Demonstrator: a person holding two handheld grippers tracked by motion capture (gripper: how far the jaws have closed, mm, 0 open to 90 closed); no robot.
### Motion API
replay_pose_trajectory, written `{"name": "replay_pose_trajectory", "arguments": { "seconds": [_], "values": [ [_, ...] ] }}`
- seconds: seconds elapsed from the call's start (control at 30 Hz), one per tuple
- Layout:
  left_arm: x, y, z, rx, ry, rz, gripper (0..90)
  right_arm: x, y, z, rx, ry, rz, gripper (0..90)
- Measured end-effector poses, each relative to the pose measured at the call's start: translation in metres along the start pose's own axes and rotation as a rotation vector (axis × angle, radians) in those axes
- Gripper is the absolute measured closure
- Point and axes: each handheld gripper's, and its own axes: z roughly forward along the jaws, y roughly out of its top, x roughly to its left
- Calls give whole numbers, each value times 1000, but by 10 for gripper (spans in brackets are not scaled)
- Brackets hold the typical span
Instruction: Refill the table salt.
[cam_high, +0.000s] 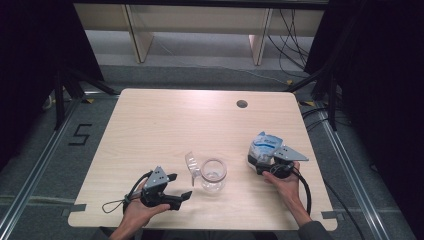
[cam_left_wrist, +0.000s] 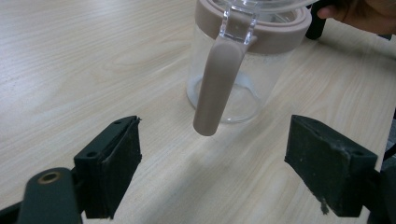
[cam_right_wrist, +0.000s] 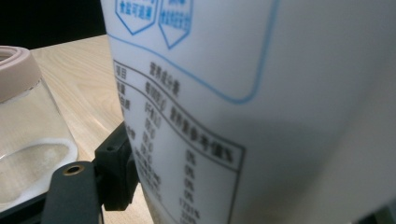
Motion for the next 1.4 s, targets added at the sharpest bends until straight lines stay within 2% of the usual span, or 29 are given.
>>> {"name": "replay_pose_trajectory", "arguments": {
  "seconds": [0.03,0.07,0.17,0.27,0.33,0.6,0.67,0.73,0.77,0.83,0.87,1.0,1.07,1.1,1.13,1.27,1.3,1.33,1.37,1.4],
  "values": [
    [-1,0,0,-2,9,-2,174,0,1,-1,19,-8,-7,268],
    [-1,0,0,-4,9,-2,174,1,0,0,13,-16,2,272],
    [0,0,1,-6,-3,2,174,0,1,1,9,-2,-4,283],
    [-1,1,0,-8,6,-3,174,1,1,0,17,-13,8,296],
    [0,1,0,1,-4,4,174,1,0,2,-1,-1,7,309],
    [0,1,1,-4,-5,1,174,-1,2,4,28,0,-3,312],
    [0,1,1,-5,-6,-3,174,-3,2,5,24,20,-14,336],
    [0,0,1,-3,-7,-2,174,-3,2,4,34,18,-18,350],
    [-1,0,1,-4,-7,-3,174,-1,2,4,38,16,-1,375],
    [0,1,1,1,-9,1,174,-3,2,5,22,30,-41,408],
    [0,1,1,1,-9,1,174,-3,2,5,22,30,-41,408],
    [0,1,2,-1,-5,2,174,-2,2,6,13,31,-35,427],
    [0,1,1,3,-7,-1,175,0,3,4,44,30,1,436],
    [0,1,1,1,-5,-4,175,-2,4,6,27,20,-39,439],
    [0,1,1,1,-5,-4,175,0,4,6,33,15,-27,442],
    [0,1,1,2,-6,-4,175,-1,6,5,41,5,-70,447],
    [0,1,2,-10,-8,-6,175,3,7,4,62,6,-33,452],
    [0,1,2,-10,-8,-6,175,3,7,4,62,6,-33,452],
    [0,1,2,-8,-8,-6,175,4,7,4,58,-8,-55,453],
    [0,1,2,-5,-8,-3,175,5,10,5,59,-23,-118,453]
  ]
}}
